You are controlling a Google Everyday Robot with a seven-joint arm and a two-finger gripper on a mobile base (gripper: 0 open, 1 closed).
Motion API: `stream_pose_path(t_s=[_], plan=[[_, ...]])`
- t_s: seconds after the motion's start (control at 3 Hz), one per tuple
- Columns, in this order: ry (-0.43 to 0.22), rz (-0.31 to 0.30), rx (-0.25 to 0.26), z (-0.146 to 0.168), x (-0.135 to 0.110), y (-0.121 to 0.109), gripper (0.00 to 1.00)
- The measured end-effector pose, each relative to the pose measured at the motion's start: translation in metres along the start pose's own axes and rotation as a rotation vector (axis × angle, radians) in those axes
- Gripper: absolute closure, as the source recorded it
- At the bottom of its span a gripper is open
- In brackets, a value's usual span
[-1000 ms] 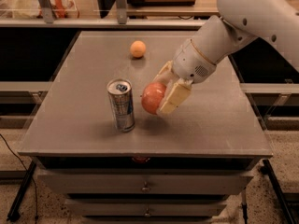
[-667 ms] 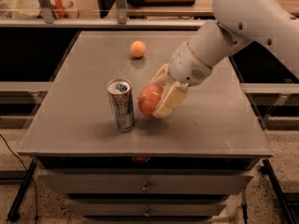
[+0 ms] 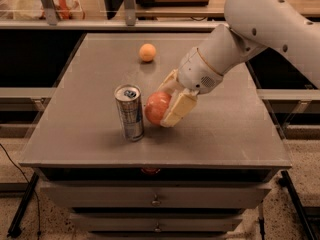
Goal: Move apple near redbull can
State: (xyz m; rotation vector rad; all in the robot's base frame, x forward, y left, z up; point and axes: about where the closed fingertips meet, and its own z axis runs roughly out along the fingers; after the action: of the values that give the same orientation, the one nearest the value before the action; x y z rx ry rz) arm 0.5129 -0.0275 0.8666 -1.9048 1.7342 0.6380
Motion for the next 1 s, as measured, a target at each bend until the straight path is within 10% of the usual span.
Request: stream_pose_path(t_s=[1.0], plan=[[-0.017,0.007,-0.005,0.0051,-0.0018,-0.0007,0.13]])
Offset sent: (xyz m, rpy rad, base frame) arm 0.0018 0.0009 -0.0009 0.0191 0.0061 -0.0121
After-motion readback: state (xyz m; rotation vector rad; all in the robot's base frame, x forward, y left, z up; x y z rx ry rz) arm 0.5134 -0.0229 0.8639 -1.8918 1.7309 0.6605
